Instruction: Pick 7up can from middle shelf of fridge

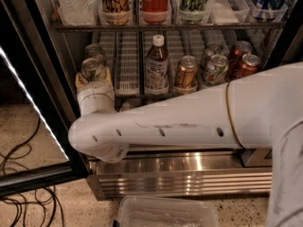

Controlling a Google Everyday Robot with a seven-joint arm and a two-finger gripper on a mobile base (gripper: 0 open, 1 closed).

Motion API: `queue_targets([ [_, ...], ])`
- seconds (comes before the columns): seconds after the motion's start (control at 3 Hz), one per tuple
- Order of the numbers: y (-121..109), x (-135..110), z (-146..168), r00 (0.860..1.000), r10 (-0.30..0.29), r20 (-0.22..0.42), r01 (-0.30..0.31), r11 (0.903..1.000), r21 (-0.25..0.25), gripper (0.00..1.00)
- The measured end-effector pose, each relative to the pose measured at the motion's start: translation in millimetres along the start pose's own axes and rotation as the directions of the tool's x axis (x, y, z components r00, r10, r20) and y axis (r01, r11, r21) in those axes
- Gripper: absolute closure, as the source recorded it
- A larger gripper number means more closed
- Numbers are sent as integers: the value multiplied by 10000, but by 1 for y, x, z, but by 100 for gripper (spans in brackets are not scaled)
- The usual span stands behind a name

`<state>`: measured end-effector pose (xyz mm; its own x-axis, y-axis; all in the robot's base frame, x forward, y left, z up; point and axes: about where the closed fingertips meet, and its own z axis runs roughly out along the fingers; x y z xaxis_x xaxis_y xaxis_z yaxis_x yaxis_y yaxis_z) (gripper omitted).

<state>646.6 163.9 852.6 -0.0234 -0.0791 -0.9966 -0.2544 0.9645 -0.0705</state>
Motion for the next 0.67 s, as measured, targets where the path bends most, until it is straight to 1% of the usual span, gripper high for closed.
queue_targets([
  [0.33,-2,2,4,10000,-39,-11,39,10000,86,39],
  [0.67,-2,2,4,10000,-50,-19,51,9999,98,58],
])
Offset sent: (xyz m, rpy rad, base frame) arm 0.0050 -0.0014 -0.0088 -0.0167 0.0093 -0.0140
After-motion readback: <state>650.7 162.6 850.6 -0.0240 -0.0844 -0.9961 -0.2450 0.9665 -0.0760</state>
